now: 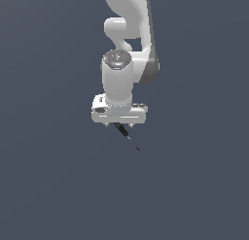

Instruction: Pick up the object and move it to a goal position.

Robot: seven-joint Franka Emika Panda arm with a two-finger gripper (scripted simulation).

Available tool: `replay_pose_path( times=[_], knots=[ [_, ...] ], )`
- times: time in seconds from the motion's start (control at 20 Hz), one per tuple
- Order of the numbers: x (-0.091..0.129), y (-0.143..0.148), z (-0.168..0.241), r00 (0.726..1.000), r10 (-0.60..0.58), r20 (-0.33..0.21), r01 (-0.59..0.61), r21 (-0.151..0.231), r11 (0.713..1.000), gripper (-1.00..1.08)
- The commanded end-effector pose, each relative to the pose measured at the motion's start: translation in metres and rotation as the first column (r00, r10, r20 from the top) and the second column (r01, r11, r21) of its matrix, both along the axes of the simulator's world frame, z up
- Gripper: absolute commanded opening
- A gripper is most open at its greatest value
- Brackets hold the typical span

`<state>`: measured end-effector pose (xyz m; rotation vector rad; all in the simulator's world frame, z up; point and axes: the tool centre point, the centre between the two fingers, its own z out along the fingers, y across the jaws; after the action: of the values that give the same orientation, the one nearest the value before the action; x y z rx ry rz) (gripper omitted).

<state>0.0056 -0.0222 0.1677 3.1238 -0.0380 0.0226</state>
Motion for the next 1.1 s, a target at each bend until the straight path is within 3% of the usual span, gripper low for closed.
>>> replay_pose_path(
  times=[0.0, 0.6, 0.8, 1.05],
  knots=[
    [-0.001, 0.000, -0.002, 1.000, 0.009, -0.001, -0.009, 0.000, 1.000, 1.00],
    [-0.010, 0.008, -0.032, 0.981, 0.191, -0.009, -0.191, -0.002, 0.982, 1.00],
    [-0.017, 0.013, -0.050, 0.954, 0.299, -0.013, -0.299, 0.000, 0.954, 1.00],
    [-0.027, 0.021, -0.073, 0.901, 0.434, -0.016, -0.434, 0.006, 0.901, 1.00]
  ],
)
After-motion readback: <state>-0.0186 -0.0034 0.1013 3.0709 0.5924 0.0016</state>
